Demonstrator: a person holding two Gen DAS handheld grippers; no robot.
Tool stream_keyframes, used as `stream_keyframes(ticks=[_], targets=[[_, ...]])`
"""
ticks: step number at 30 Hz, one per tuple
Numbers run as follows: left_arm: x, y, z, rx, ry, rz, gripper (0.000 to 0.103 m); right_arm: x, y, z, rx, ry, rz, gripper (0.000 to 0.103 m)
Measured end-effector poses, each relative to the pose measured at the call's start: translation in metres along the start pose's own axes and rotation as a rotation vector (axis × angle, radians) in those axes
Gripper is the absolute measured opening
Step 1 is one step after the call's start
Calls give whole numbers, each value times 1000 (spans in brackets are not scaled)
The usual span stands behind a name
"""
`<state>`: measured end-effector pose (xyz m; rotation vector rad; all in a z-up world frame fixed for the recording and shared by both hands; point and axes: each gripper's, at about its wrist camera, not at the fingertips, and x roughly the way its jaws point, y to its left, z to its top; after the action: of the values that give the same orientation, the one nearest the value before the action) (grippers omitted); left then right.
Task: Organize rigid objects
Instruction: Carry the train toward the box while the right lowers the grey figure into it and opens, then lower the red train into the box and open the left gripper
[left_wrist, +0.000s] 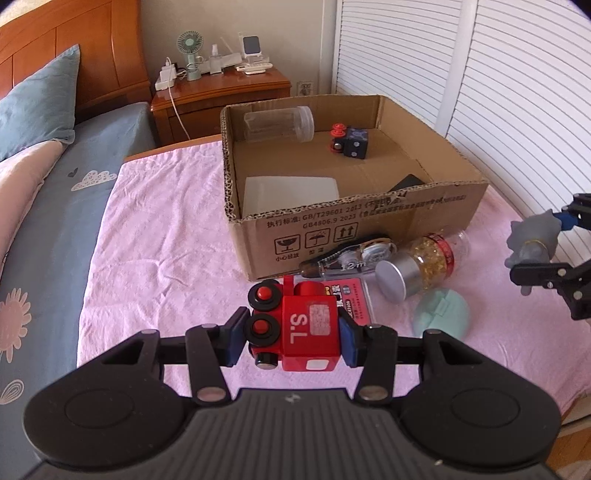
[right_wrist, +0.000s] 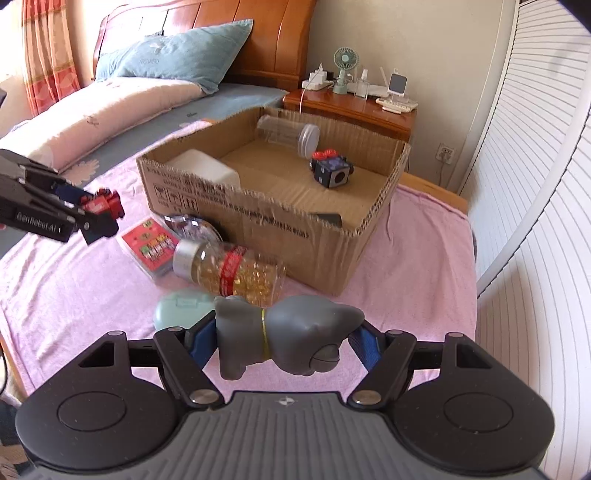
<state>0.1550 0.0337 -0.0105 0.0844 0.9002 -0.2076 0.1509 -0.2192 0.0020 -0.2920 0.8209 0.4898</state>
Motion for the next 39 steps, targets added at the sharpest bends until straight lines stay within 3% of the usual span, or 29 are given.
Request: stream_keyframes(ticks=[7, 15, 28, 29, 33, 39], targets=[[-18, 0, 9, 34, -9, -40, 48, -12, -2, 33, -5, -62, -1, 78], [-30, 8, 22, 46, -41, -43, 48, 9, -9, 81, -8, -92, -16, 78], [-32, 20, 37, 58, -76, -32, 48, 88, 1, 122, -24, 3, -6, 78], [-31, 20, 38, 59, -76, -33, 48, 92, 1, 123, -24, 6, 1, 79], [-29, 20, 40, 57, -76, -32, 48, 94, 2, 121, -5, -11, -10, 101], [-28, 17, 51, 69, -89, -28, 48, 65, 2, 107, 47, -39, -19, 103]])
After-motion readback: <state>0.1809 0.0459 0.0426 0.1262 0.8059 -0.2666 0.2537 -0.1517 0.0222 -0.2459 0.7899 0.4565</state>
